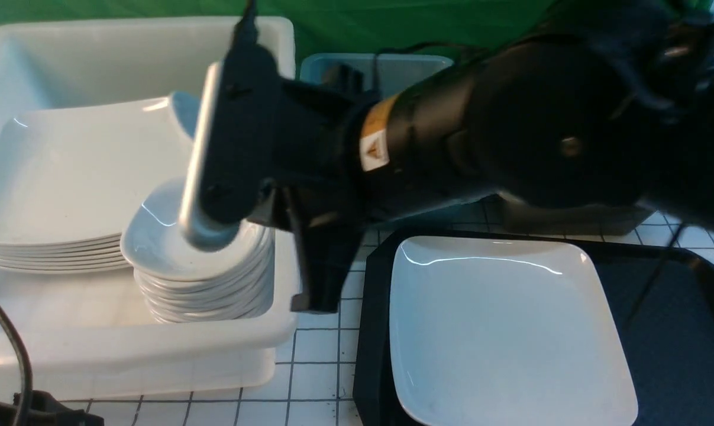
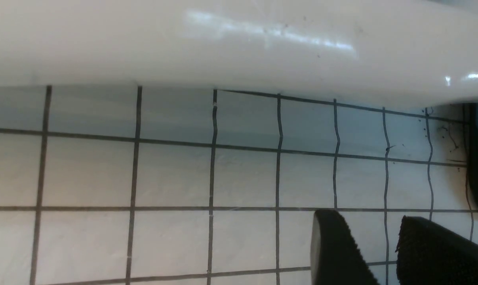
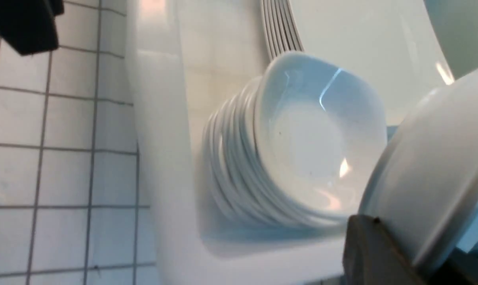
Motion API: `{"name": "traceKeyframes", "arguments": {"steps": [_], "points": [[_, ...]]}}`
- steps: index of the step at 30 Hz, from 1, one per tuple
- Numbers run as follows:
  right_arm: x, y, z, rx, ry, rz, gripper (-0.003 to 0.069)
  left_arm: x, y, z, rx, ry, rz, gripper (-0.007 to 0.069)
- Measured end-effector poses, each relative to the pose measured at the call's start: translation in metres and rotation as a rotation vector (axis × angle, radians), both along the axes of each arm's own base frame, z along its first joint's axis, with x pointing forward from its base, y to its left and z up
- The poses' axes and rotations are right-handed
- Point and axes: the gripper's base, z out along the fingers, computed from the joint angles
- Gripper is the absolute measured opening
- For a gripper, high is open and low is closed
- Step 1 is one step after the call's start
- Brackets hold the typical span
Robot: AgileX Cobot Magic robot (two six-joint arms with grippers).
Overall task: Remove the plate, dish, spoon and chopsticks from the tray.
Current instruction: Use the right arm to put the small plate into the large storage box on the left
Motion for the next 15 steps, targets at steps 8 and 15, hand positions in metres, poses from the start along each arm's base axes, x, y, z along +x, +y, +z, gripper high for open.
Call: {"name": "traceKeyframes", "arguments": {"steps": [8, 15], "points": [[0.029, 0.046, -0.055, -0.050, 0.001, 0.011, 0.0041, 0.000, 0.000, 0.000, 0.000, -0.003, 0.001, 0.0239], [0.034, 0.054, -0.072, -0.047, 0.014, 0.002, 0.0172, 0.000, 0.000, 0.000, 0.000, -0.003, 0.001, 0.0239]]}}
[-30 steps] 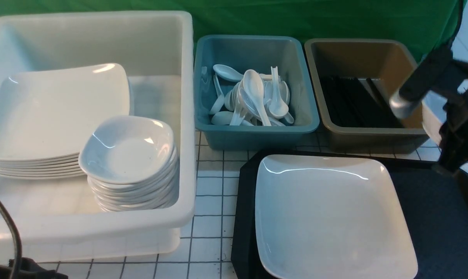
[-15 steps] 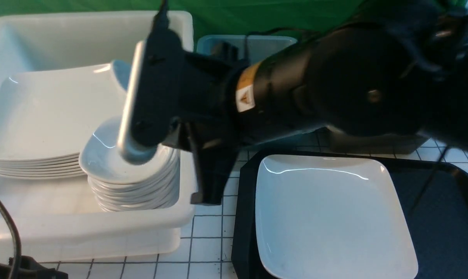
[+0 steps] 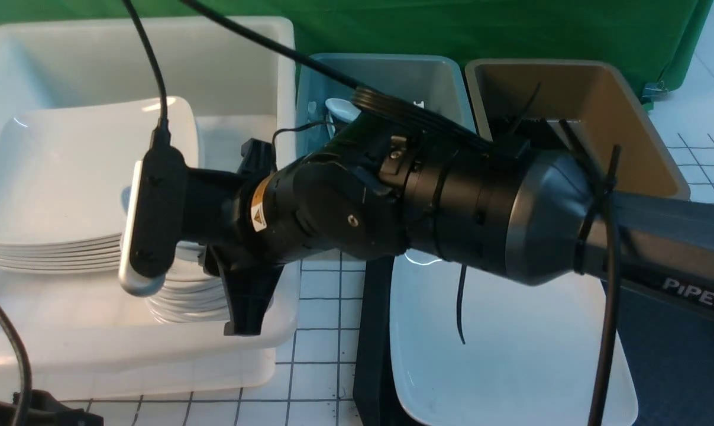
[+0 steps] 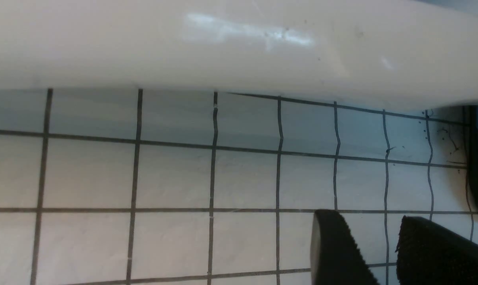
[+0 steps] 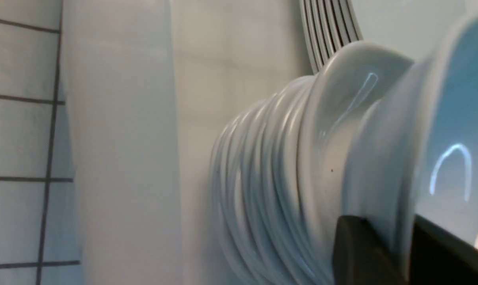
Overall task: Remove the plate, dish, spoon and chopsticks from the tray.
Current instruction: Use the right arm to put the small plate into the large storage box on the left, then use the left arm to grab a plate from the dinner plate
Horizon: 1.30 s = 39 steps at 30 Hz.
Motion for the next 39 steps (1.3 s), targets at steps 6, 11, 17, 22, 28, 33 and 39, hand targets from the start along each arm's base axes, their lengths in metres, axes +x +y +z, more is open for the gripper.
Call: {"name": "traceKeyframes", "arguments": {"steps": [6, 11, 17, 22, 28, 33, 39], "points": [[0.000, 0.000, 0.002, 0.022, 0.004, -0.015, 0.0331, 0.000, 0.000, 0.000, 0.000, 0.000, 0.000, 0.0239], [-0.009, -0.014, 0.031, 0.041, 0.019, -0.036, 0.0371, 0.000, 0.000, 0.000, 0.000, 0.000, 0.000, 0.0239], [-0.029, -0.045, 0.085, 0.081, 0.023, -0.056, 0.0374, 0.000, 0.000, 0.000, 0.000, 0.000, 0.000, 0.0239], [-0.052, -0.080, 0.133, 0.143, 0.031, -0.088, 0.0327, 0.000, 0.000, 0.000, 0.000, 0.000, 0.000, 0.0239], [-0.083, -0.136, 0.174, 0.082, 0.025, -0.127, 0.0073, 0.000, 0.000, 0.000, 0.000, 0.000, 0.000, 0.0239], [-0.101, -0.192, 0.199, 0.082, 0.048, -0.365, 0.0010, 0.000, 0.000, 0.000, -0.001, 0.000, 0.000, 0.0239], [-0.127, -0.251, 0.213, 0.208, 0.022, -0.537, 0.0008, 0.000, -0.002, 0.001, -0.031, -0.002, 0.003, 0.0239]]}}
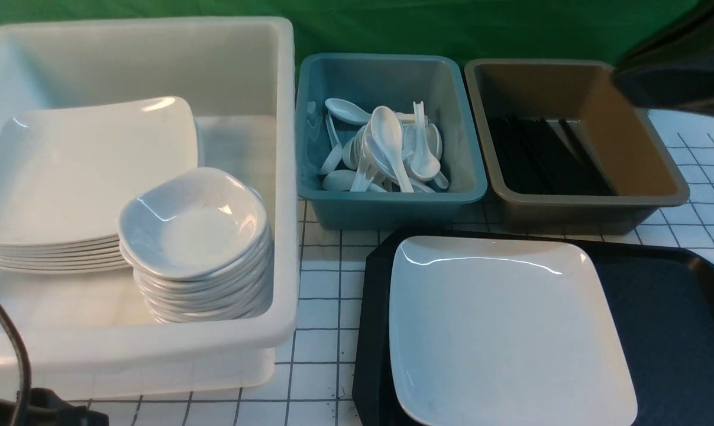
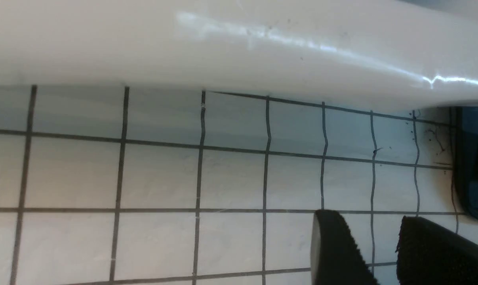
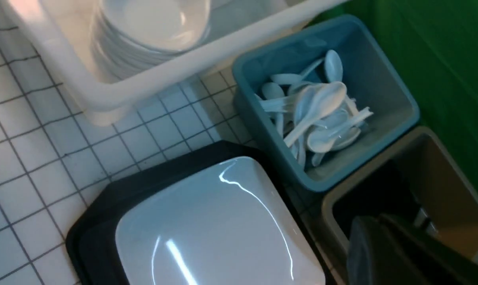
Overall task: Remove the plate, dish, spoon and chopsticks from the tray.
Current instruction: Use the left arm to grab a plate from the dinner plate
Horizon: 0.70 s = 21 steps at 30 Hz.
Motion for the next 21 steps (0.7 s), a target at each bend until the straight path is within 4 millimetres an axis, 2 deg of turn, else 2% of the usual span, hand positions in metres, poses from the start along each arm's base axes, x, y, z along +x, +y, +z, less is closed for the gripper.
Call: {"name": "traceKeyframes", "arguments": {"steps": [2, 5, 6, 7, 9, 12, 16, 18, 19, 21], "points": [[-0.012, -0.023, -0.005, 0.043, 0.000, -0.058, 0.0008, 0.000, -0.001, 0.000, -0.014, -0.002, 0.002, 0.0239], [-0.018, -0.039, -0.012, 0.080, 0.010, -0.125, 0.0007, 0.001, -0.003, 0.001, -0.039, -0.005, 0.005, 0.0239], [-0.025, -0.054, -0.024, 0.118, 0.023, -0.195, 0.0007, 0.001, -0.005, 0.003, -0.076, -0.009, 0.010, 0.0239], [-0.025, -0.056, -0.025, 0.113, 0.016, -0.199, 0.0007, 0.001, -0.006, 0.003, -0.087, -0.009, 0.011, 0.0239], [-0.034, -0.077, -0.046, 0.166, 0.039, -0.296, 0.0007, 0.002, -0.011, 0.007, -0.173, -0.022, 0.009, 0.0239], [-0.042, -0.093, -0.070, 0.213, 0.081, -0.370, 0.0007, 0.003, -0.019, 0.013, -0.261, -0.060, -0.028, 0.0234], [-0.050, -0.105, -0.109, 0.239, 0.153, -0.456, 0.0007, 0.006, -0.025, 0.032, -0.346, -0.140, -0.074, 0.0181], [-0.051, -0.106, -0.118, 0.235, 0.167, -0.470, 0.0007, 0.008, -0.026, 0.040, -0.350, -0.158, -0.084, 0.0156], [-0.051, -0.107, -0.130, 0.220, 0.188, -0.490, 0.0007, 0.011, -0.026, 0.053, -0.345, -0.175, -0.104, 0.0112], [-0.051, -0.106, -0.138, 0.211, 0.203, -0.506, 0.0007, 0.016, -0.026, 0.063, -0.329, -0.177, -0.127, 0.0072]]}}
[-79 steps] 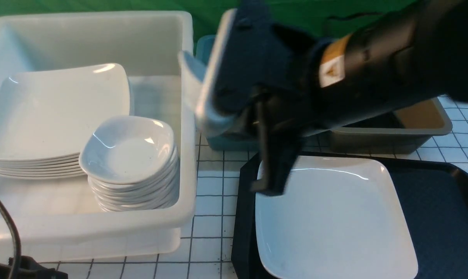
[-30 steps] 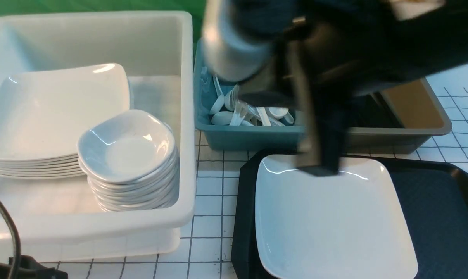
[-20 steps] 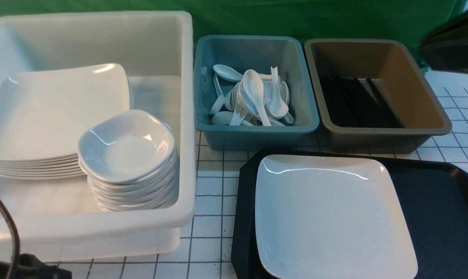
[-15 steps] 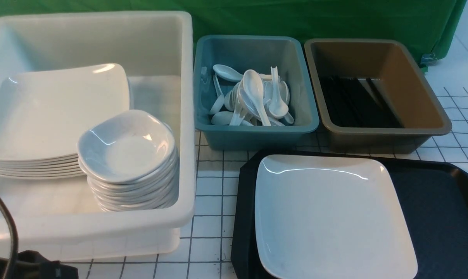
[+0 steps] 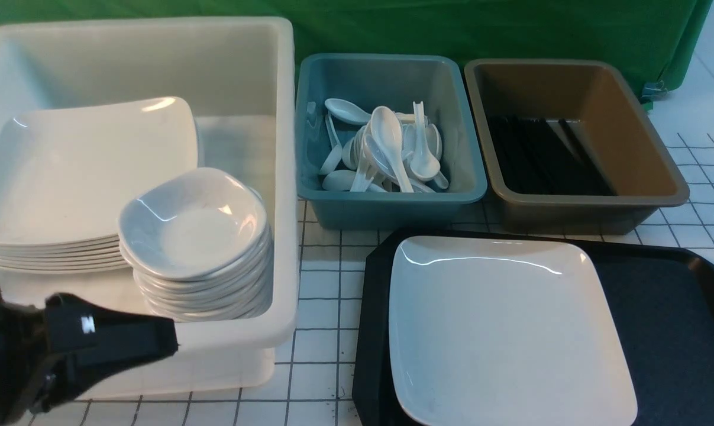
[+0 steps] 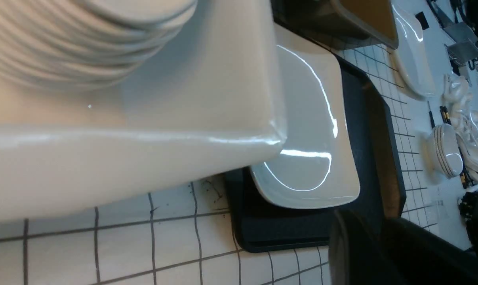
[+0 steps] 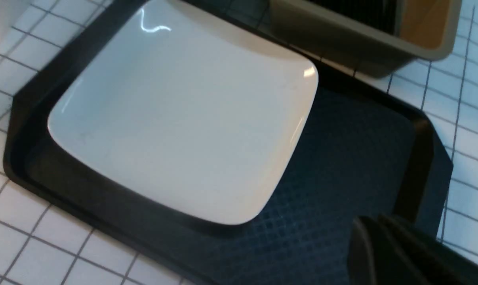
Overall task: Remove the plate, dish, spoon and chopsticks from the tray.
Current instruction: Use the left arm to grab a plate from the dinner plate
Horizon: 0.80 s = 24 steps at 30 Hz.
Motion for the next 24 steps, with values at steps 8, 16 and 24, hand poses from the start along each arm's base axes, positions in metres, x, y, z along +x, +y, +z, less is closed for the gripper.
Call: {"name": "traceKeyframes", "arguments": {"steps": [8, 16, 24], "points": [[0.001, 0.004, -0.003, 0.070, 0.005, -0.032, 0.0007, 0.029, 0.005, 0.011, 0.123, 0.106, -0.076, -0.0009], [0.002, 0.008, -0.001, 0.181, 0.014, -0.062, 0.0007, 0.036, 0.009, -0.001, 0.183, 0.186, -0.100, -0.0011], [-0.002, 0.011, -0.003, 0.240, 0.080, -0.071, 0.0007, 0.039, -0.013, 0.000, 0.153, 0.187, -0.202, -0.0011]]}}
